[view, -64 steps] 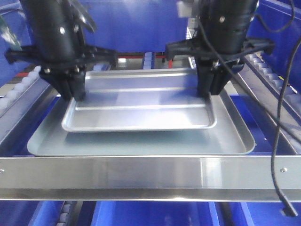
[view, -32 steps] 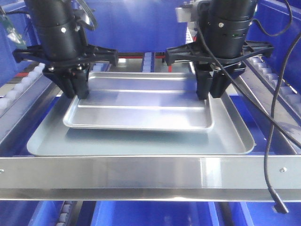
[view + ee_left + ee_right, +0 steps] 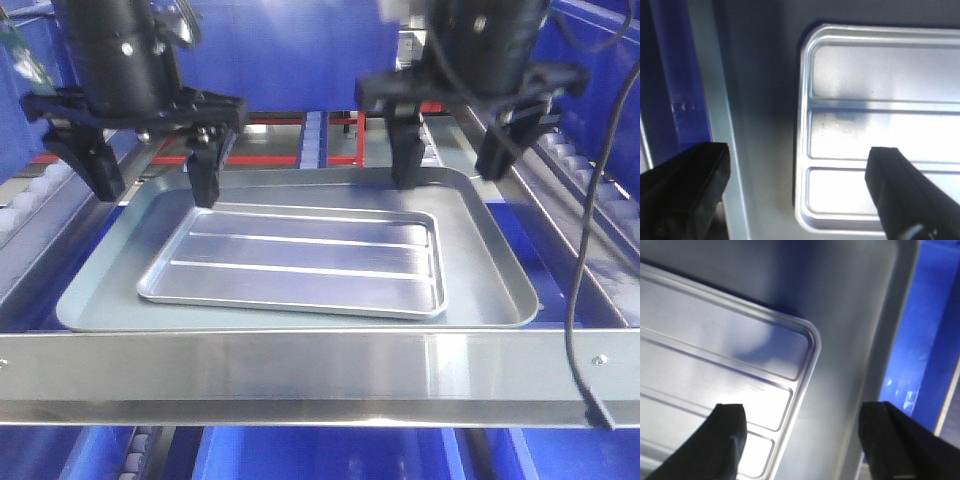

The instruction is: Grab silver tray and stack on right shelf

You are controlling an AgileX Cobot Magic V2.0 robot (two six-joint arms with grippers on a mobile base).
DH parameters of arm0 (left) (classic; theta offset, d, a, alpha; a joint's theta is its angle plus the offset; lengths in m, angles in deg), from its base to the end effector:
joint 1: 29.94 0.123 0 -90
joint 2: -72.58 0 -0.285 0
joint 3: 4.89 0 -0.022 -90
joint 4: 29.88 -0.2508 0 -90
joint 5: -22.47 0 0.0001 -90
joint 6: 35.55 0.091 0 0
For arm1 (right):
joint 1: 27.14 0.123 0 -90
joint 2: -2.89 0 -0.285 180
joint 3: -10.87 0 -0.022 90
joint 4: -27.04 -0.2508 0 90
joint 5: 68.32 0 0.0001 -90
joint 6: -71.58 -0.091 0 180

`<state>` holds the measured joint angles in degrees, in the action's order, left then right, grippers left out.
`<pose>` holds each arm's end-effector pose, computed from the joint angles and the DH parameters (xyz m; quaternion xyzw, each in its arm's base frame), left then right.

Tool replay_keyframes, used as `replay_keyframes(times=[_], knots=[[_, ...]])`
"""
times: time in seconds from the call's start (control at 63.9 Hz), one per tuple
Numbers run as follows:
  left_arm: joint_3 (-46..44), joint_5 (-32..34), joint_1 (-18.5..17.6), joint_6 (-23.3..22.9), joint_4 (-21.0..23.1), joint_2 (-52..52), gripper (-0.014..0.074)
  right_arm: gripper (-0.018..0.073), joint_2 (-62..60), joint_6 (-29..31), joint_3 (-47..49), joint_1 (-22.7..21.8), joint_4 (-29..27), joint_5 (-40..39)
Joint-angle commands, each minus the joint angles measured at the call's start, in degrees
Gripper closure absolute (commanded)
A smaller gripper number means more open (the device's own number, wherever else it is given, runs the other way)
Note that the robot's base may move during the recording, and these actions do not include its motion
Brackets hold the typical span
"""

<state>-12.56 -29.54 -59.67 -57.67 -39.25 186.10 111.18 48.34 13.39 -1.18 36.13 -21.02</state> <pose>0.3492 -0.1860 0.2536 0.1018 0.9735 -0.0182 0.2039 0.3446 0.1560 0.2662 -0.0617 0.9683 0.0338 0.2398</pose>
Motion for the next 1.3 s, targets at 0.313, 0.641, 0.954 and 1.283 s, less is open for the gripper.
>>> replay_keyframes(times=[0.313,0.641,0.954,1.283], knots=[[5.6,1.0,0.2,4.4,-1.0,-17.8,0.0575,0.0480,-12.4,2.2,-3.7,-0.1,1.3,0.8],[30.4,19.0,0.2,4.4,1.8,-32.0,0.0691,0.0510,-25.4,2.2,-25.3,-0.1,1.3,-12.9],[46.5,25.8,-0.6,4.4,2.3,-48.7,0.0691,0.0510,-42.3,2.2,-42.3,-0.1,2.9,-22.5],[47.6,21.9,-7.0,4.4,2.2,-71.2,0.0691,0.0510,-67.4,3.3,-46.1,-0.1,3.9,-17.4]])
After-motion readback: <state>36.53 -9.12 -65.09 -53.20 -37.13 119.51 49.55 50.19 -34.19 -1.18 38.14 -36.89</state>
